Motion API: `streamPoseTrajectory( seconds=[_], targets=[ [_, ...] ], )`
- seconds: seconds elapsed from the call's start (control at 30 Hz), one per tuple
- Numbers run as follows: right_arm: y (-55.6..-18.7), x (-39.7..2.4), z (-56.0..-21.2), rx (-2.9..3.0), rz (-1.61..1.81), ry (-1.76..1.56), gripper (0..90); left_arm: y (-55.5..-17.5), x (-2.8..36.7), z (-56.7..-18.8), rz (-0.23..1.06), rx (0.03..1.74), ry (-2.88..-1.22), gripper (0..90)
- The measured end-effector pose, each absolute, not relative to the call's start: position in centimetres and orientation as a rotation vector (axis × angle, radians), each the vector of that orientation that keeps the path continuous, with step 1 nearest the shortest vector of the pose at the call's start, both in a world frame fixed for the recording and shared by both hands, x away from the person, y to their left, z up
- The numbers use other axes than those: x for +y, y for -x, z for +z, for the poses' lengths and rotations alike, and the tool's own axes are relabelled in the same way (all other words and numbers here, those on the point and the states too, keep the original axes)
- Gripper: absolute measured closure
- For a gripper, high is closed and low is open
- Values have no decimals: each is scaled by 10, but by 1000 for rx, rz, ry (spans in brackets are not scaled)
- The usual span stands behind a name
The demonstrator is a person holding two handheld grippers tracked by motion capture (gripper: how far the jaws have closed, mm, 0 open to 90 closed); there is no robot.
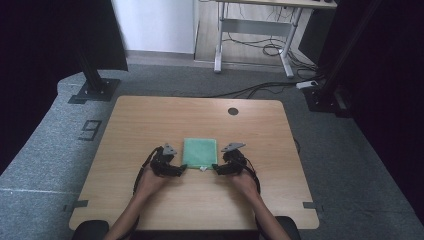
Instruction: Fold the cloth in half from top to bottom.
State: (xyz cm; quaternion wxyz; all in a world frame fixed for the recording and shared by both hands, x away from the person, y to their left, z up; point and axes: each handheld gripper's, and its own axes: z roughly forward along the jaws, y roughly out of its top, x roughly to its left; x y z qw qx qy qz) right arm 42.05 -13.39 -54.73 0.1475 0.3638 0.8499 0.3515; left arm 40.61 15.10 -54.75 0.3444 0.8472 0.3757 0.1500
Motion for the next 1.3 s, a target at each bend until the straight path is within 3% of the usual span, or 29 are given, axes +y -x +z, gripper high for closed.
streamPoseTrajectory(
  seconds=[0.67,1.07,1.3],
  targets=[
    [-415,-128,-543,2496,1042,-1000,238,-400,147,-534,373,925,-2206,167],
    [-404,-132,-526,2512,1084,-990,121,-391,152,-523,332,906,-2212,123],
    [-398,-140,-520,2498,1080,-988,7,-383,161,-521,344,913,-2212,99]
  ],
)
